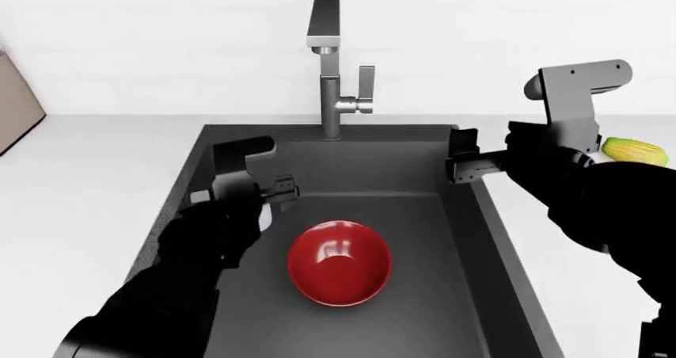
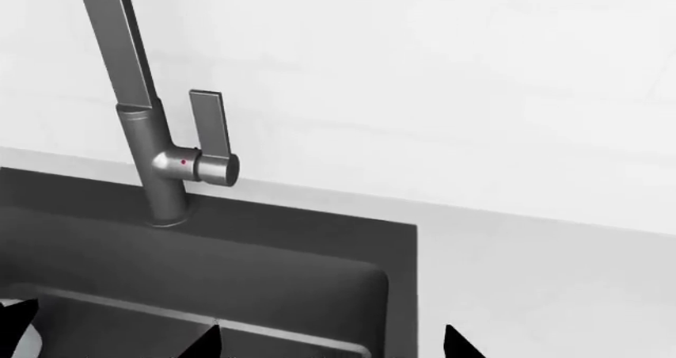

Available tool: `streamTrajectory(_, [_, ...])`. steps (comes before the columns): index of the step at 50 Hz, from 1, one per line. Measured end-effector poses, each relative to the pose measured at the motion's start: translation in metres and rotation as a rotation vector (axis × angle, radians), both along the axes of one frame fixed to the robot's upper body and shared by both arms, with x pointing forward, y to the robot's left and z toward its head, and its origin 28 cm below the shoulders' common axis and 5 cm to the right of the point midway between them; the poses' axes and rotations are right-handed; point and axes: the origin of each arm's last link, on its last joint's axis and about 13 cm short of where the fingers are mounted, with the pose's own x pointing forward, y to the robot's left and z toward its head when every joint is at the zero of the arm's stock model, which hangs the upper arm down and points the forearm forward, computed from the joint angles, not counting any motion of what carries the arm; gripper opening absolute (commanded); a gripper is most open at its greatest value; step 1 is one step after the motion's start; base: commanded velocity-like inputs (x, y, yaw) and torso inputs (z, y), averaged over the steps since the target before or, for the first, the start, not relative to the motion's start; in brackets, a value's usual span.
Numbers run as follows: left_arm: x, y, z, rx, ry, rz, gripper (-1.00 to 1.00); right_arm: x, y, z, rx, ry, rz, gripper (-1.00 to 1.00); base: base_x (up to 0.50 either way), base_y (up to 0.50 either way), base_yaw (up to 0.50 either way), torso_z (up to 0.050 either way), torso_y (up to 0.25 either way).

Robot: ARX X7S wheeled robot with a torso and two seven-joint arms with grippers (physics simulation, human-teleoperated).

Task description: Pick the cup and bowl from the sink and place them on the counter for drying.

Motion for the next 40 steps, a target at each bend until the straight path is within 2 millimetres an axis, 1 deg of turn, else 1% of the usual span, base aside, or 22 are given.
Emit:
streamTrajectory(26, [-0.01,-0.003,-0.022,-0.04,0.08,-0.007,1.0,-0.003,-0.002,-0.006,0.011,0.006,-0.005,1.0,0.0,0.0,0.0,0.0,0.0])
streamTrajectory(27, [-0.011,-0.003,-0.022,-0.042,0.082,-0.007,-1.0,-0.003,-0.002,-0.007,0.012,0.007,-0.005,1.0,0.0,0.0,0.0,0.0,0.0])
streamTrajectory(40, [-0.011,-0.002,-0.025,-0.022,0.08,-0.005,-1.0,-0.003,-0.002,-0.009,0.014,0.01,-0.004,1.0,0.0,0.0,0.0,0.0,0.0])
